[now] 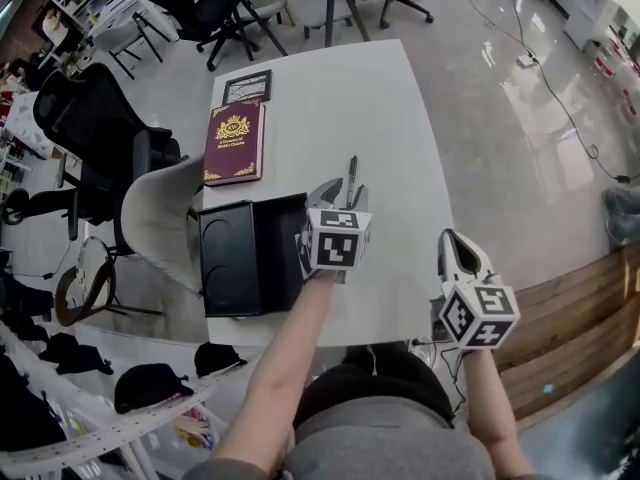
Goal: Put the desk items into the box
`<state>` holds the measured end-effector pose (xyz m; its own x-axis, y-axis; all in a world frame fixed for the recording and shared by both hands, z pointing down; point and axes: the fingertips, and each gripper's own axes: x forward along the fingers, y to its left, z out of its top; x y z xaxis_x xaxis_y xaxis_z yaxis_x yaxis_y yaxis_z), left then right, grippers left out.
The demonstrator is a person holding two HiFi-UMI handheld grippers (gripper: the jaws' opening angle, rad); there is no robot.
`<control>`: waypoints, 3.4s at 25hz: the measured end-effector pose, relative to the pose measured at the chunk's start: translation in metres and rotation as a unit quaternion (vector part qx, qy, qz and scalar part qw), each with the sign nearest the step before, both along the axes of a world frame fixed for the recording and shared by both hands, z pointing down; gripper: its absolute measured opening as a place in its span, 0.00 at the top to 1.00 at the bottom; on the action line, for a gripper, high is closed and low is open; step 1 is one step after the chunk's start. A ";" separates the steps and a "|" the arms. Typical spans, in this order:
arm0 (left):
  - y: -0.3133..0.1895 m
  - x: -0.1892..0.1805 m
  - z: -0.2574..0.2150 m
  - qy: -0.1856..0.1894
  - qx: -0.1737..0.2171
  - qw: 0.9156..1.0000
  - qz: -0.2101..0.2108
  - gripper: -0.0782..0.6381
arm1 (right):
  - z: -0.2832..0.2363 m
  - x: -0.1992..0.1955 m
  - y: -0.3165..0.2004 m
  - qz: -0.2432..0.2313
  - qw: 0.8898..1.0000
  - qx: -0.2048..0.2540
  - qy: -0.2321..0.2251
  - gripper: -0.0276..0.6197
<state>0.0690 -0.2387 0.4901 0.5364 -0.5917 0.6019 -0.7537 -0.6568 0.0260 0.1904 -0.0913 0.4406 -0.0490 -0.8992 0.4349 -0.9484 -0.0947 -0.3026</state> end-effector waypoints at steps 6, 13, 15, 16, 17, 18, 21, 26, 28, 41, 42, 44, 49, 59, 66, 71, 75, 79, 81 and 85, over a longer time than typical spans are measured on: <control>-0.016 0.006 0.017 -0.019 -0.028 0.999 -0.015 0.67 | 0.004 0.007 -0.005 0.001 1.000 -0.007 -0.006 0.95; -0.031 0.011 0.038 -0.043 -0.052 0.997 -0.032 0.67 | 0.013 0.014 -0.013 0.001 1.000 -0.015 -0.014 0.95; -0.035 0.012 0.044 -0.048 -0.056 0.997 -0.036 0.67 | 0.016 0.016 -0.014 0.001 1.000 -0.018 -0.015 0.95; -0.037 0.012 0.047 -0.051 -0.058 0.996 -0.038 0.67 | 0.017 0.017 -0.015 0.000 1.000 -0.019 -0.016 0.95; -0.038 0.012 0.049 -0.053 -0.061 0.996 -0.040 0.67 | 0.017 0.018 -0.015 0.000 1.000 -0.020 -0.016 0.95; -0.040 0.011 0.052 -0.055 -0.065 0.995 -0.043 0.67 | 0.018 0.019 -0.016 0.000 1.000 -0.021 -0.016 0.95; -0.043 0.010 0.060 -0.058 -0.077 0.994 -0.051 0.67 | 0.021 0.023 -0.018 0.000 1.000 -0.025 -0.016 0.95; -0.044 0.007 0.071 -0.072 -0.089 0.992 -0.059 0.68 | 0.024 0.027 -0.022 0.001 0.999 -0.028 -0.019 0.95; -0.044 0.007 0.074 -0.074 -0.095 0.991 -0.057 0.68 | 0.024 0.027 -0.023 0.001 0.999 -0.029 -0.021 0.95; -0.045 0.008 0.071 -0.063 -0.115 0.990 -0.055 0.72 | 0.028 0.025 -0.024 -0.002 0.999 -0.034 -0.028 0.95; -0.046 0.007 0.071 -0.062 -0.116 0.990 -0.057 0.72 | 0.028 0.025 -0.024 -0.002 0.999 -0.035 -0.028 0.95; -0.046 0.007 0.072 -0.060 -0.118 0.989 -0.059 0.73 | 0.028 0.025 -0.025 -0.002 0.999 -0.035 -0.028 0.95; -0.045 0.007 0.072 -0.063 -0.116 0.989 -0.061 0.79 | 0.027 0.024 -0.025 -0.003 0.999 -0.036 -0.026 0.95; -0.043 0.011 0.066 -0.069 -0.106 0.991 -0.052 0.82 | 0.027 0.022 -0.024 -0.009 0.999 -0.038 -0.023 0.95; -0.034 0.012 0.033 -0.039 -0.089 0.994 -0.053 0.82 | 0.022 0.013 -0.028 -0.025 0.999 -0.034 -0.023 0.95; -0.030 0.001 0.011 -0.019 -0.082 0.994 -0.066 0.82 | 0.016 0.000 -0.034 -0.043 0.998 -0.027 -0.024 0.95; -0.026 -0.017 -0.008 -0.008 -0.071 0.994 -0.083 0.82 | 0.012 -0.012 -0.037 -0.058 0.998 -0.023 -0.026 0.95; -0.020 -0.039 -0.027 0.006 -0.064 0.993 -0.101 0.82 | 0.008 -0.027 -0.042 -0.074 0.997 -0.018 -0.028 0.95; -0.017 -0.053 -0.036 0.012 -0.057 0.992 -0.112 0.82 | 0.005 -0.036 -0.044 -0.084 0.996 -0.014 -0.028 0.95; -0.010 -0.083 -0.051 0.020 -0.046 0.990 -0.135 0.82 | 0.001 -0.052 -0.048 -0.103 0.994 -0.009 -0.028 0.95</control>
<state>-0.0140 -0.2490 0.4396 0.3909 -0.6601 0.6415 -0.8982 -0.4257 0.1092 0.1384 -0.1393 0.4413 -0.2549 -0.8602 0.4417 -0.9302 0.0933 -0.3551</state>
